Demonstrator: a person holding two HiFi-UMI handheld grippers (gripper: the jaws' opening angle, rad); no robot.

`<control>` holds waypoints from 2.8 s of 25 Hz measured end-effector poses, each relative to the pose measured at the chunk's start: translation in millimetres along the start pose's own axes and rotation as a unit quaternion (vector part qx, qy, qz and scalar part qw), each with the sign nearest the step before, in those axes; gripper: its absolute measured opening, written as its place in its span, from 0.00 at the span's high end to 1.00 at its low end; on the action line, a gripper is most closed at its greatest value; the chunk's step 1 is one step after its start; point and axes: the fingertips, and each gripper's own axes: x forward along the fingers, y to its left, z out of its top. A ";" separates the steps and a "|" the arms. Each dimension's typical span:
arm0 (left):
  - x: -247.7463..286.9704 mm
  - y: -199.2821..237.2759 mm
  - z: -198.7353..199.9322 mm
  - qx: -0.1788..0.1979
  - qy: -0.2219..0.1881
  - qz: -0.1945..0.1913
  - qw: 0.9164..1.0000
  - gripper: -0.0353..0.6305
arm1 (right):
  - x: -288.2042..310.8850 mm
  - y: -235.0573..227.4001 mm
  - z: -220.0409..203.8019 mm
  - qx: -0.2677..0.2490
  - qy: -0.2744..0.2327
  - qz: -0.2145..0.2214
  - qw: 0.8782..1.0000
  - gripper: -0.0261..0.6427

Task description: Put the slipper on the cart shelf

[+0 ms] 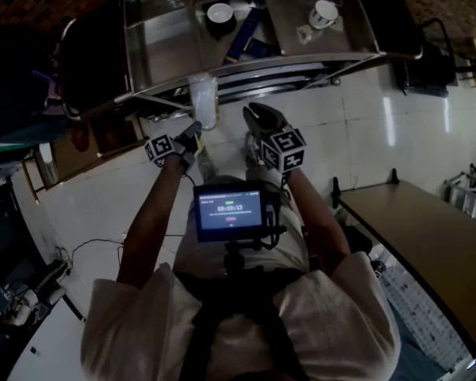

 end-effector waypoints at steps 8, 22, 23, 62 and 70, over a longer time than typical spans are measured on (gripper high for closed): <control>29.6 0.8 1.5 -0.014 -0.031 -0.004 0.999 0.89 | -3.8 -28.3 3.1 -0.007 0.011 0.020 1.000 0.84; 81.2 -9.7 4.0 -0.014 -0.052 0.008 0.999 0.89 | -17.3 -85.9 10.2 -0.011 0.020 0.026 0.999 0.84; 84.0 -7.1 5.7 -0.018 -0.057 0.005 0.998 0.89 | -17.9 -89.4 10.8 -0.010 0.019 0.026 0.999 0.84; 139.1 36.4 70.1 0.007 -0.097 0.059 0.994 0.89 | -12.7 -152.4 -12.3 0.013 0.063 0.025 0.998 0.84; 132.2 39.1 88.3 0.036 -0.120 0.067 0.990 0.89 | -4.5 -150.8 -19.7 0.016 0.071 0.036 0.997 0.84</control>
